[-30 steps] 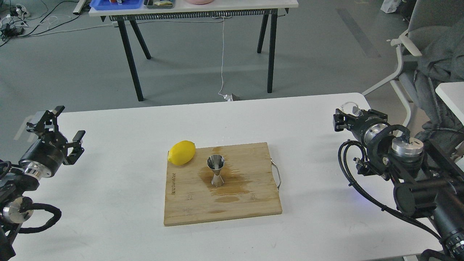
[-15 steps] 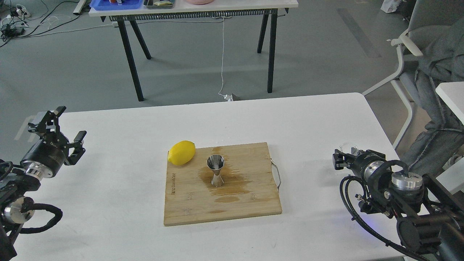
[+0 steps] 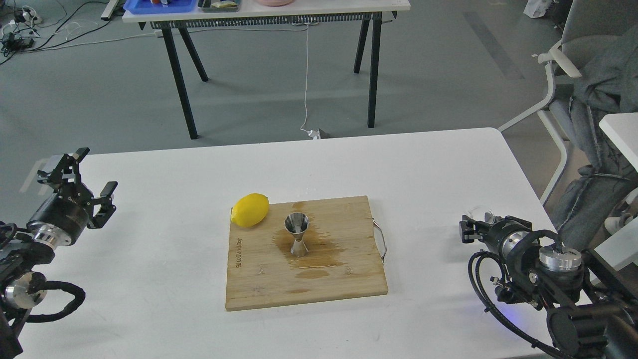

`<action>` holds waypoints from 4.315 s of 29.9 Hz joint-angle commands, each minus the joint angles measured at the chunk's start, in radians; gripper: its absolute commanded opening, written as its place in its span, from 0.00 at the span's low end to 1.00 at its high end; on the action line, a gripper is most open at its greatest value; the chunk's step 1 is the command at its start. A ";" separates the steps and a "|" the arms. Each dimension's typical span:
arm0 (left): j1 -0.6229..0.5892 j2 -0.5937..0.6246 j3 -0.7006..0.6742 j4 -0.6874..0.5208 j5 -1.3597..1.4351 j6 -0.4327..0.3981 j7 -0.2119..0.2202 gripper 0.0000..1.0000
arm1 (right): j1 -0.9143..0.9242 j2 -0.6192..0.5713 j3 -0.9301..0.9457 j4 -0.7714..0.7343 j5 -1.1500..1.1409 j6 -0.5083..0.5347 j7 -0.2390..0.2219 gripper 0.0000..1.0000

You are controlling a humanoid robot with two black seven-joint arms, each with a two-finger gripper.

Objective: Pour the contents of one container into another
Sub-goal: 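Lower the glass cup onto the table with the right gripper, then open the right gripper to release the glass cup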

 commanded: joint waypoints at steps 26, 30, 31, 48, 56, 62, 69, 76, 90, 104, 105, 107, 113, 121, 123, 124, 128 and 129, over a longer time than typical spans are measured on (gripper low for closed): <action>0.008 -0.003 0.000 0.000 0.000 0.000 0.000 0.99 | -0.026 0.003 -0.010 -0.002 -0.001 0.000 0.005 0.42; 0.009 -0.003 0.000 0.000 0.000 0.000 0.000 0.99 | -0.026 0.003 -0.010 -0.002 -0.001 0.000 0.005 0.45; 0.009 -0.003 0.000 0.000 0.000 0.000 0.000 0.99 | -0.026 0.005 -0.010 -0.002 -0.001 0.000 0.005 0.45; 0.008 -0.008 0.000 0.000 0.000 0.000 0.000 0.99 | -0.027 0.002 -0.005 -0.002 -0.001 -0.002 0.003 0.61; 0.009 -0.008 0.000 0.000 0.000 0.000 0.000 0.99 | -0.027 0.003 -0.007 -0.002 -0.001 -0.003 0.003 0.68; 0.008 -0.008 0.000 0.000 0.000 0.000 0.000 0.99 | -0.027 0.003 -0.008 -0.002 -0.001 -0.003 0.003 0.75; 0.009 -0.009 0.000 0.000 0.000 0.000 0.000 0.99 | -0.027 0.003 -0.008 -0.002 -0.001 -0.005 0.003 0.82; 0.009 -0.009 0.000 0.001 0.000 0.000 0.000 0.99 | -0.027 0.003 -0.008 -0.002 -0.001 -0.006 0.003 0.89; 0.009 -0.009 0.000 0.000 0.000 0.000 0.000 0.99 | -0.027 0.003 -0.002 0.005 0.001 -0.008 0.001 0.94; 0.009 -0.009 0.000 0.000 0.000 0.000 0.000 0.99 | -0.026 0.000 0.004 0.009 0.004 -0.009 0.001 0.96; 0.009 -0.009 0.000 0.000 0.000 0.000 0.000 0.99 | -0.026 0.000 0.005 0.009 0.004 -0.009 0.001 0.96; 0.011 -0.009 0.000 0.000 0.000 0.000 0.000 0.99 | -0.026 0.000 0.010 0.011 0.005 -0.009 0.001 0.96; 0.011 -0.009 0.000 0.000 0.000 0.000 0.000 0.99 | -0.023 -0.003 0.021 0.020 0.007 -0.009 0.000 0.96; 0.011 -0.009 0.000 0.000 0.000 0.000 0.000 0.99 | -0.012 -0.008 0.041 0.051 0.005 -0.009 0.001 0.98; 0.011 -0.009 0.000 0.001 0.000 0.000 0.000 0.99 | 0.000 -0.008 0.041 0.057 -0.002 -0.006 0.001 0.99; 0.011 -0.009 0.000 0.000 0.000 0.000 0.000 0.99 | 0.017 -0.009 0.041 0.057 -0.004 -0.003 0.001 0.99; 0.011 -0.009 0.000 0.001 0.000 0.000 0.000 0.99 | 0.117 -0.047 0.027 0.051 -0.013 0.006 0.000 0.99; 0.011 -0.011 0.000 0.001 0.000 0.000 0.000 0.99 | 0.152 -0.063 0.018 0.046 -0.022 0.007 0.000 0.99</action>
